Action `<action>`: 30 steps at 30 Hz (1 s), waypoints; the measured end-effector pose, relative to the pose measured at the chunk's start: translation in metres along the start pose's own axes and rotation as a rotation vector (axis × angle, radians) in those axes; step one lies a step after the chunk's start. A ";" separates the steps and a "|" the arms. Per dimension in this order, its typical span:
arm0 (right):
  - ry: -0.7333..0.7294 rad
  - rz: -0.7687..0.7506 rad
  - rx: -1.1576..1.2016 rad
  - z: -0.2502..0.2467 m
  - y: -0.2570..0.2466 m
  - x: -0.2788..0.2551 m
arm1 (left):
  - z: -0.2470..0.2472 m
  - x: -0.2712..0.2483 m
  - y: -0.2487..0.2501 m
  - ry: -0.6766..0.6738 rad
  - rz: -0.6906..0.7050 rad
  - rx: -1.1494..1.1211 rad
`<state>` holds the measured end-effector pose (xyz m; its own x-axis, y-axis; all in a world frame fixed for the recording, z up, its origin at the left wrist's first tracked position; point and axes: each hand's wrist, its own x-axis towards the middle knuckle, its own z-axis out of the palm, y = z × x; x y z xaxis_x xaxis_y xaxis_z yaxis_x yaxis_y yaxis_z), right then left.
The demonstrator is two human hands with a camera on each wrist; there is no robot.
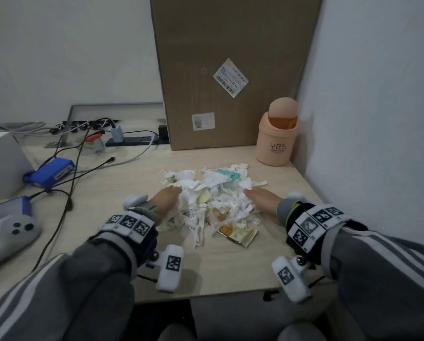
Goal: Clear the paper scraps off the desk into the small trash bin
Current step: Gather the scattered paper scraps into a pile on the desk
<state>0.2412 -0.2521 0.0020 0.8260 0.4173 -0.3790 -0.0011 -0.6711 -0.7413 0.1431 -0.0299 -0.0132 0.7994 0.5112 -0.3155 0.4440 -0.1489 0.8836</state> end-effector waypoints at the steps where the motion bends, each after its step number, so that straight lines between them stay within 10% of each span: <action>1: 0.009 -0.006 0.021 0.004 0.000 0.002 | 0.005 -0.003 0.002 0.003 0.008 -0.017; 13: 0.218 0.016 -0.085 -0.051 0.020 -0.007 | -0.017 -0.025 0.014 0.371 0.359 0.270; 20: -0.075 0.063 0.076 -0.028 0.036 -0.019 | 0.002 -0.058 0.008 -0.442 -0.009 0.477; 30: -0.060 -0.122 -0.021 0.003 0.006 -0.007 | 0.044 -0.027 0.015 -0.252 0.119 0.317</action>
<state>0.2338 -0.2567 -0.0017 0.7839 0.5321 -0.3199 0.1092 -0.6255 -0.7726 0.1461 -0.0832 -0.0066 0.9089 0.2580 -0.3276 0.4142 -0.4677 0.7808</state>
